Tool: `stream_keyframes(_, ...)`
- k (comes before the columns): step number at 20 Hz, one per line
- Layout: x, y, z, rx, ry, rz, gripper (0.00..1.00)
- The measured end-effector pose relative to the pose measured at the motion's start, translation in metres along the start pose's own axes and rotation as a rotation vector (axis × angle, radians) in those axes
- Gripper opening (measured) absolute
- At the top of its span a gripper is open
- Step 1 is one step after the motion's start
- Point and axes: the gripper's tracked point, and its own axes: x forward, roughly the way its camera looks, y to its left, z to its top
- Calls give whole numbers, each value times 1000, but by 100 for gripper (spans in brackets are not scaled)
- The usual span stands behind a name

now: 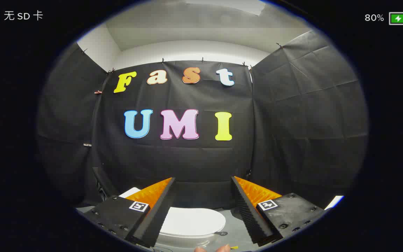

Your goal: Open the toilet lid.

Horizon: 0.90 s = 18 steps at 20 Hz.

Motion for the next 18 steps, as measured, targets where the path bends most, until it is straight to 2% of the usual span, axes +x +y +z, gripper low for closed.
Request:
stream_keyframes(3, 0, 3, 4, 20, -24, 14, 97)
stream_keyframes(6, 2, -1, 0, -14, -33, 5, 97)
stream_keyframes(18, 11, 13, -27, -55, -5, 45, 97)
